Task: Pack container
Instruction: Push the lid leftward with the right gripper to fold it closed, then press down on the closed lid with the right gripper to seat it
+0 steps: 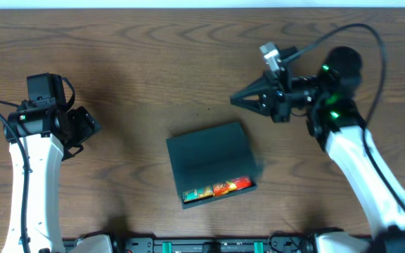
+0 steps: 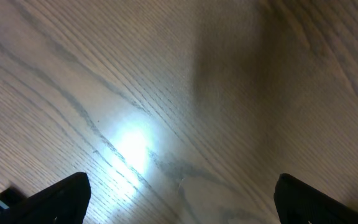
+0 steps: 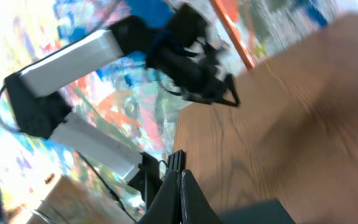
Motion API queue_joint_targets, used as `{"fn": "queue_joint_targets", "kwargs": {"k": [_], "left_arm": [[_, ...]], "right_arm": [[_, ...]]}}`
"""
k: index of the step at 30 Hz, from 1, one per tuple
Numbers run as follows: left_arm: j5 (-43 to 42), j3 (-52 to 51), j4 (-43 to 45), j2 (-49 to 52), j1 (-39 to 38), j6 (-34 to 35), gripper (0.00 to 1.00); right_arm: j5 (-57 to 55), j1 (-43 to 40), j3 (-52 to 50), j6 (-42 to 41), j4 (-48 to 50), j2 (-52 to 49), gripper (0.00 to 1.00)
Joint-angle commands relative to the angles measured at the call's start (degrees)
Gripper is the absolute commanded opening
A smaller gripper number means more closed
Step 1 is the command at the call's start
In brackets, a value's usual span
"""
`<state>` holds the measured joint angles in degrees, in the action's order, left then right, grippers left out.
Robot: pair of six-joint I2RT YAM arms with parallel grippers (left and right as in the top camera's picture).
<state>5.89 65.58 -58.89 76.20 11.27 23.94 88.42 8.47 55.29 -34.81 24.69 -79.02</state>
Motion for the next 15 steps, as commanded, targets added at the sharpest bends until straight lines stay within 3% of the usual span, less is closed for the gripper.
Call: {"fn": "queue_joint_targets", "kwargs": {"k": [1,9,15], "left_arm": [[-0.4,0.2,-0.2,0.6,0.3,-0.4,0.95],[-0.4,0.2,-0.2,0.6,0.3,-0.4,0.95],[-0.4,0.2,-0.2,0.6,0.3,-0.4,0.95]], "right_arm": [[1.0,1.0,0.1,-2.4,-0.1,6.5,0.02],[0.7,1.0,-1.1,-1.6,-3.4,18.5,0.02],[-10.7,1.2,-1.1,10.4,-23.5,20.5,0.02]]}}
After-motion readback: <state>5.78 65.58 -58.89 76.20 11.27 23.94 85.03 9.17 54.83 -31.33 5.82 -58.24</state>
